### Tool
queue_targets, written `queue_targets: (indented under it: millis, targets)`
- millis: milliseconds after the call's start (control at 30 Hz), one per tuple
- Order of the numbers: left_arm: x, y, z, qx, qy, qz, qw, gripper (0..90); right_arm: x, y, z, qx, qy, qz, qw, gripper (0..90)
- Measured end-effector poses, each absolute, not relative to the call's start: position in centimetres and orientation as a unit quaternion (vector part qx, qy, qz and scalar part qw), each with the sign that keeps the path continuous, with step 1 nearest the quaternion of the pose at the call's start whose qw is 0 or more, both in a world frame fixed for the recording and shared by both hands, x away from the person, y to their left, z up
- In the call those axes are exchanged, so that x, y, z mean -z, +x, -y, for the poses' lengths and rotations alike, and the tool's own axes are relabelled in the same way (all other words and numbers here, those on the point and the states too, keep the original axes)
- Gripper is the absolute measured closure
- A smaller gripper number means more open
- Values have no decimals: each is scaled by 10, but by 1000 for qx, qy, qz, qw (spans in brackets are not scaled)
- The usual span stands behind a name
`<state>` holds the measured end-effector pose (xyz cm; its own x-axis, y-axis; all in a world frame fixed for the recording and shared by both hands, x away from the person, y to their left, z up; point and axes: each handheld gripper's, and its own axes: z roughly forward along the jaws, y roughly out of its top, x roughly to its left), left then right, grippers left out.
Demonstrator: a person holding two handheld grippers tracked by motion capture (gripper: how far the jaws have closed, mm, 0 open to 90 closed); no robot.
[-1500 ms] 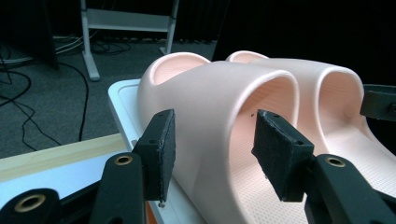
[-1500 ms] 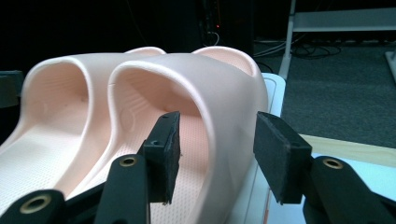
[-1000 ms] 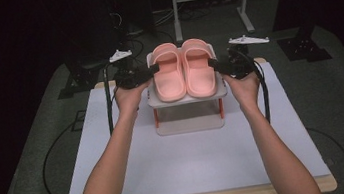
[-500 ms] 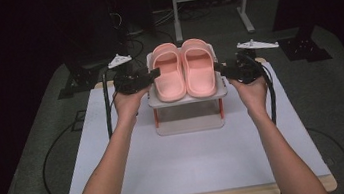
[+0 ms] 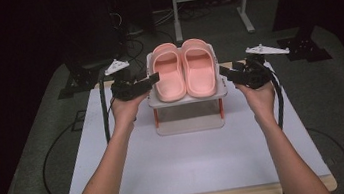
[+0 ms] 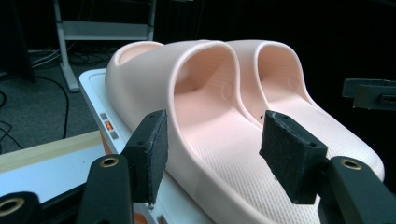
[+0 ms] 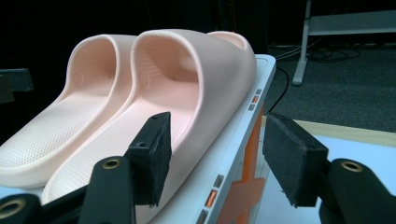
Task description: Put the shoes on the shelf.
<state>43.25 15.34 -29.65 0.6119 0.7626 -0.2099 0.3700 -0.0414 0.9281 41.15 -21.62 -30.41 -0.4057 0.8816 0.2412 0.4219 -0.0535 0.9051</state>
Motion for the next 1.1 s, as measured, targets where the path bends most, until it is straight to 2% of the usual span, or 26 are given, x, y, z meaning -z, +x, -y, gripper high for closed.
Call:
queue_targets:
  millis: [1100]
  targets:
    - [313, 393, -181, -178, 699, -394, 570, 303, 329, 378, 245, -534, 499, -650, 206, 311]
